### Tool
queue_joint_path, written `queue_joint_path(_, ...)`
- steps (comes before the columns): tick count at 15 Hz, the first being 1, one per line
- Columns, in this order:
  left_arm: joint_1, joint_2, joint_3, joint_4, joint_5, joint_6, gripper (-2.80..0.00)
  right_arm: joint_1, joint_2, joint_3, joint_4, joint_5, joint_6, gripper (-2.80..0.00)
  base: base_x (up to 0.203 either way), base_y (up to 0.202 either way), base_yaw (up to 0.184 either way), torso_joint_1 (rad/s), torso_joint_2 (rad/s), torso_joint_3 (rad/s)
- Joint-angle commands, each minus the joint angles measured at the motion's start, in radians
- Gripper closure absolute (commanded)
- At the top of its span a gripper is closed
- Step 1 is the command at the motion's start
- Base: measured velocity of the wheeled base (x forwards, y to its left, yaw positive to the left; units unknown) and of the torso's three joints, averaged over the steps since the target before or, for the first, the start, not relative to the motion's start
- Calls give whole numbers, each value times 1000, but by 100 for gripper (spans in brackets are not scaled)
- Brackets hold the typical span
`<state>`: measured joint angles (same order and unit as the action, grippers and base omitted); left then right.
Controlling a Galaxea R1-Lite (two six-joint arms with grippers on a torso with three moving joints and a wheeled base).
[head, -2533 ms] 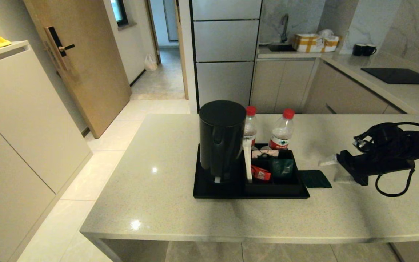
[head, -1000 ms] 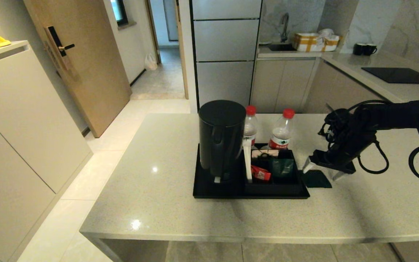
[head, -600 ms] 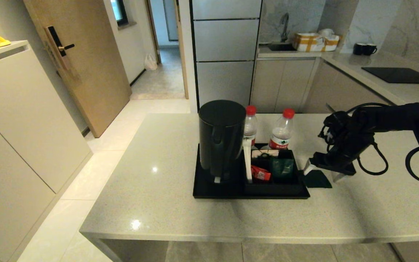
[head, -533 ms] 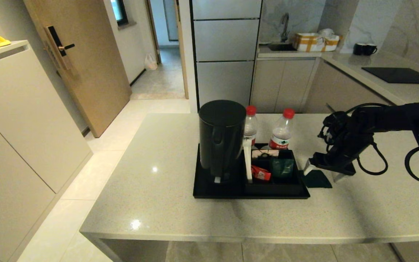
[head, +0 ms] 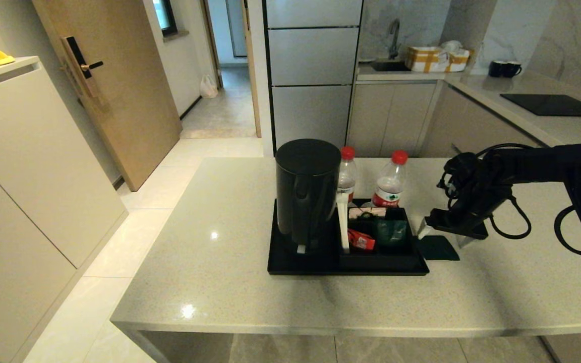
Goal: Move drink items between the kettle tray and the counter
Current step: Return the tea bag to its original position
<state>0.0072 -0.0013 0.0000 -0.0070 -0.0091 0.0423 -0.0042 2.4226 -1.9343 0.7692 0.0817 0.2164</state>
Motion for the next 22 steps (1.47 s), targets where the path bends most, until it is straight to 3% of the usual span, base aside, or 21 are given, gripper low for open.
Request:
queue_joint_path(1, 0, 1, 0, 1, 0, 1, 0, 6, 13, 0, 2, 0, 0, -280, 0, 0, 0, 0, 0, 0)
queue_joint_path(12, 0, 1, 0, -1, 0, 1, 0, 29, -3, 18, 42, -66, 8, -280, 0, 0, 0, 0, 0, 0)
queue_joint_path(13, 0, 1, 0, 1, 0, 1, 0, 29, -2, 18, 42, -68, 8, 0, 0, 0, 0, 0, 0, 0)
queue_joint_path(22, 0, 1, 0, 0, 0, 1, 0, 29, -5, 13, 41, -68, 15, 0, 0, 0, 0, 0, 0, 0)
